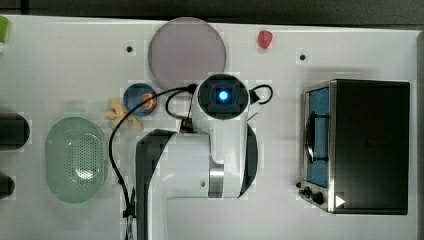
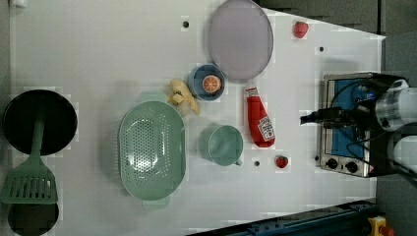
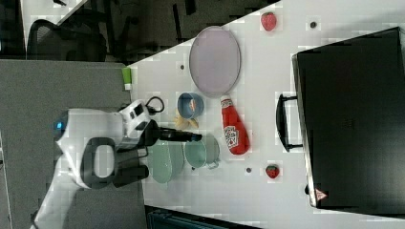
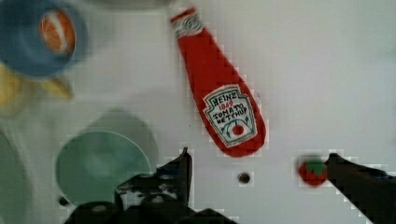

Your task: Pick Ketchup from the table and place it in strainer.

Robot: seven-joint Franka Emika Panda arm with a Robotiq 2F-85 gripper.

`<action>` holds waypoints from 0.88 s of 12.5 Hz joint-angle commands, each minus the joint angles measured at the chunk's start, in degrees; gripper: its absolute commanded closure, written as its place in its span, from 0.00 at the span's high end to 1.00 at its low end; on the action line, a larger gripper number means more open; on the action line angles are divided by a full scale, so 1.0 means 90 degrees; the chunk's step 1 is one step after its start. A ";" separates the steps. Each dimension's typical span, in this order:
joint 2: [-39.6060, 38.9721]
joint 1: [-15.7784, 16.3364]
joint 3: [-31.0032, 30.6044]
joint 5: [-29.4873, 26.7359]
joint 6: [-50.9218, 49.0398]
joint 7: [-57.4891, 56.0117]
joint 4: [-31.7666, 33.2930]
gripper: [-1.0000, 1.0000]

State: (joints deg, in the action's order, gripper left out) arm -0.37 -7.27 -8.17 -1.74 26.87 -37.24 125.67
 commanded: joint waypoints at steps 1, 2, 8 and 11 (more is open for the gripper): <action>0.0383 0.0067 -0.0042 -0.0001 0.0839 -0.2052 0.0449 1.00; 0.0358 0.0066 -0.0041 -0.0001 0.1144 -0.2056 0.0693 1.00; -0.0188 0.0091 -0.0050 0.0035 0.2412 -0.2048 0.1584 1.00; -0.0743 0.0100 -0.0050 0.0124 0.2988 -0.2049 0.1585 1.00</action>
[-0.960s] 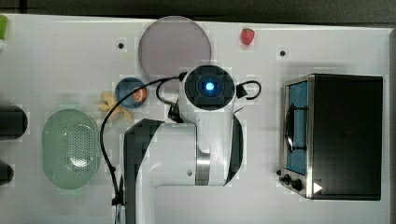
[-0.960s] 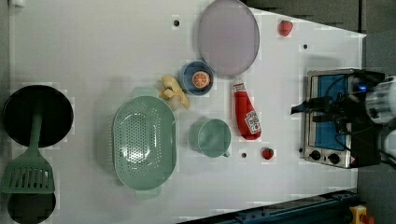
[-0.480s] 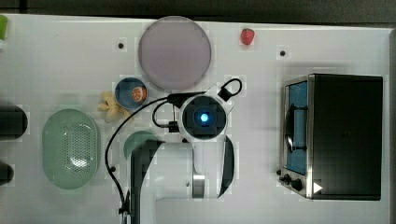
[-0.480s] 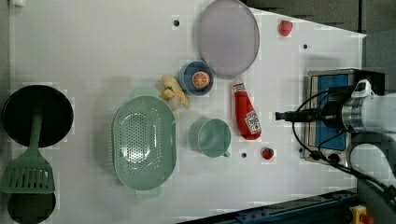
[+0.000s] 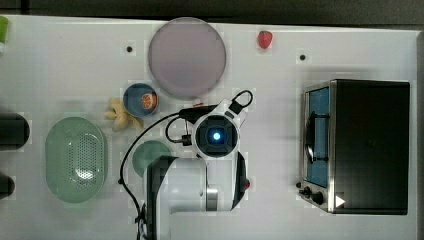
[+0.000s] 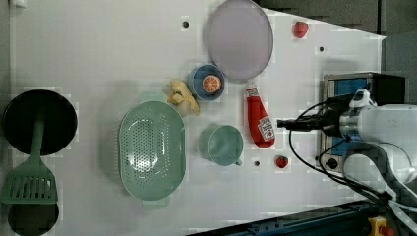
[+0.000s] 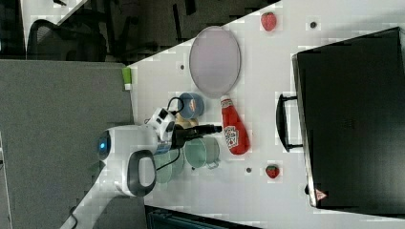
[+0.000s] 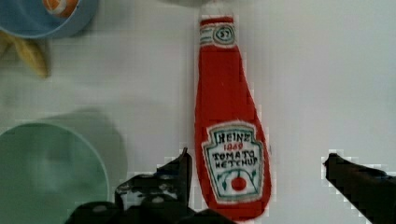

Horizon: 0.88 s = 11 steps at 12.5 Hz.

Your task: Pick Ketchup from the table and place it in strainer.

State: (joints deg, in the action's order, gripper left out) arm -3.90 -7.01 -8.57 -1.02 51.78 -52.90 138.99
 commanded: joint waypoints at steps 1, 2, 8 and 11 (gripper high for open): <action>-0.0548 0.0071 -0.0003 0.0045 0.0393 -0.0310 0.0109 1.00; -0.0739 0.0071 -0.0001 0.0045 0.0562 -0.0308 0.0108 1.00; -0.1759 0.0100 0.0019 0.0048 0.1694 -0.0304 0.0122 1.00; -0.1911 0.0119 0.0035 0.0048 0.1878 -0.0303 0.0113 0.84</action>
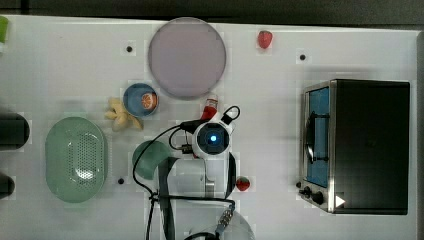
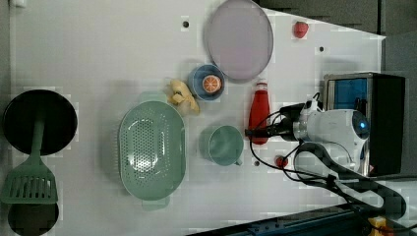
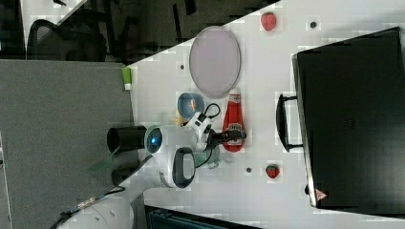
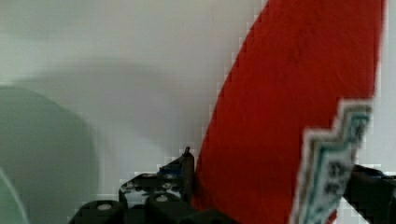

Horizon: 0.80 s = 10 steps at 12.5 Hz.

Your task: Pick Ketchup from the table and place it in strainer.

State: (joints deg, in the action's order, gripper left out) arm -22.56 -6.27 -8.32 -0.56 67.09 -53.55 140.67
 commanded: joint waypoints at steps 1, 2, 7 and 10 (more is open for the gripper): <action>0.0191 0.0046 0.0008 -0.0003 0.0179 -0.0230 -0.0074 0.71; 0.0201 0.0046 0.0007 -0.0003 0.0171 -0.0223 -0.0062 0.61; 0.0784 0.0040 0.0047 -0.0004 -0.0276 -0.0208 -0.0097 0.60; 0.1854 0.0045 0.0045 -0.0004 -0.1686 -0.0205 -0.0216 0.60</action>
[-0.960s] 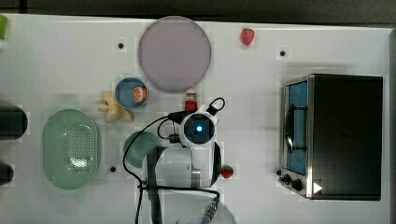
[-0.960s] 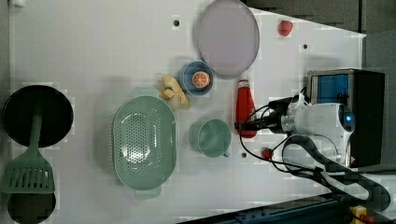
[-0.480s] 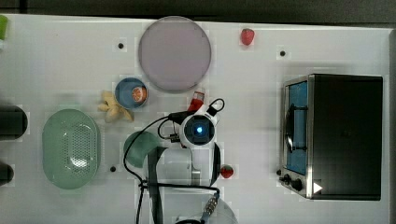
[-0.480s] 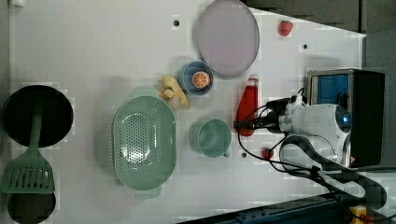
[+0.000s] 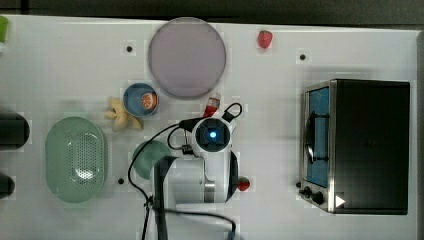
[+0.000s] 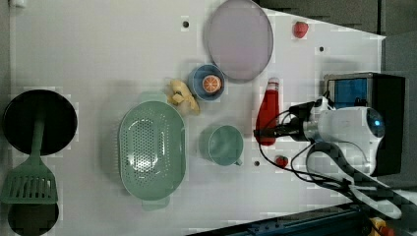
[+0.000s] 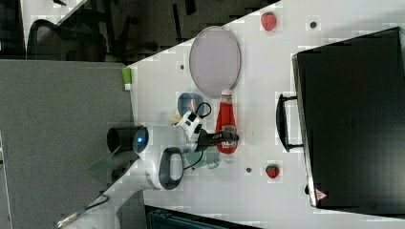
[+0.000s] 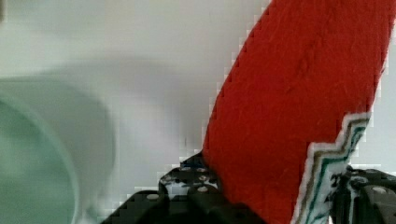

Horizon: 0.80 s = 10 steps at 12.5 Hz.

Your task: Pick Ketchup from the table and place it in strainer.

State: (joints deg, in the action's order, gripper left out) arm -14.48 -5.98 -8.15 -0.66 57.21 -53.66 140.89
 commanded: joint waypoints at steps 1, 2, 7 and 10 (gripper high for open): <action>0.1354 0.0020 0.0007 0.0007 -0.1088 -0.0196 -0.0319 0.60; 0.1741 0.0023 -0.0020 0.0006 -0.1645 -0.0184 -0.0407 0.60; 0.2781 0.0174 -0.0493 -0.0016 -0.3233 0.0869 -0.0888 0.60; 0.2741 0.0314 -0.1156 -0.0029 -0.3219 0.1909 -0.1024 0.60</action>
State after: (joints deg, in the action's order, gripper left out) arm 14.21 -5.89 -16.45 -1.26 29.38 -43.06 130.26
